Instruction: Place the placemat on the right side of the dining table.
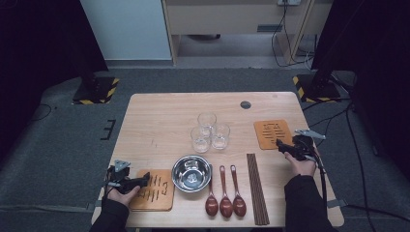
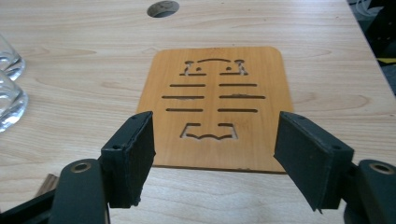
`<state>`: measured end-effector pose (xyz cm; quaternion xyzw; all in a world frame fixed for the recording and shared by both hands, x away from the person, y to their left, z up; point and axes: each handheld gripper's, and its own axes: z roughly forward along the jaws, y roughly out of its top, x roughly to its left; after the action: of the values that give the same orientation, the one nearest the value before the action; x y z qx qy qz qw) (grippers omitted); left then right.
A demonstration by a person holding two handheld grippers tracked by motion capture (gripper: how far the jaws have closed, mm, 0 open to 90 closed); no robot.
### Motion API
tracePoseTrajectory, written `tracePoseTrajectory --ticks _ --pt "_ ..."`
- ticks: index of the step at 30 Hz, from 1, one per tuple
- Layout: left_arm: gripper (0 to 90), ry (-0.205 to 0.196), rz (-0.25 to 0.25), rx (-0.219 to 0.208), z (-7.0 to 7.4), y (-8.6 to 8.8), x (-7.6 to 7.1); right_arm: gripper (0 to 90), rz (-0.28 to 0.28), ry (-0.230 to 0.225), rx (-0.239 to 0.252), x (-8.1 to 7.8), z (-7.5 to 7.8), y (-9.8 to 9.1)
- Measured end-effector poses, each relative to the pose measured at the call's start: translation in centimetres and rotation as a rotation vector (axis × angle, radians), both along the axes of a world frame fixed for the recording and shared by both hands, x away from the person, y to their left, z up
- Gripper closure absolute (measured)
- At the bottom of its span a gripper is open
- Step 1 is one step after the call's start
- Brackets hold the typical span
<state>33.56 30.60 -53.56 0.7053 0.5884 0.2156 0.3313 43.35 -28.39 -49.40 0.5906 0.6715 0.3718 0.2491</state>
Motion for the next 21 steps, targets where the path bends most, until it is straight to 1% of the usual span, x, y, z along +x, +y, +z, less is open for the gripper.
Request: tracePoseTrajectory --ticks 2,4,10,13,14,15,18,20,21 --pt "0.0 0.000 -0.001 0.000 0.0 0.0 0.0 27.7 0.002 0.000 -0.018 0.2 0.2 0.3" --pt "0.0 0.000 -0.002 -0.001 0.0 0.0 0.0 26.3 0.007 0.001 -0.012 0.4 0.4 0.4" --pt "0.0 0.000 -0.002 -0.001 0.0 0.0 0.0 26.7 0.021 0.002 -0.010 1.1 1.0 0.5" --pt "0.0 0.000 -0.003 -0.001 0.0 0.0 0.0 27.5 0.033 -0.002 -0.012 1.5 1.3 0.5" --pt "0.0 0.000 -0.003 0.000 0.0 0.0 0.0 28.1 0.033 -0.012 -0.006 1.5 1.3 0.5" --pt "0.0 0.000 -0.003 0.000 0.0 0.0 0.0 28.1 0.032 -0.011 0.001 1.6 1.3 0.4" --pt "0.0 0.000 -0.003 0.000 0.0 0.0 0.0 28.4 0.026 0.003 -0.003 1.8 1.1 0.1" --pt "0.0 0.000 -0.003 0.000 0.0 0.0 0.0 28.8 0.023 -0.003 0.002 1.9 1.1 0.0" --pt "0.0 0.000 -0.003 0.000 0.0 0.0 0.0 28.2 0.027 0.005 -0.009 2.0 1.2 -0.1"
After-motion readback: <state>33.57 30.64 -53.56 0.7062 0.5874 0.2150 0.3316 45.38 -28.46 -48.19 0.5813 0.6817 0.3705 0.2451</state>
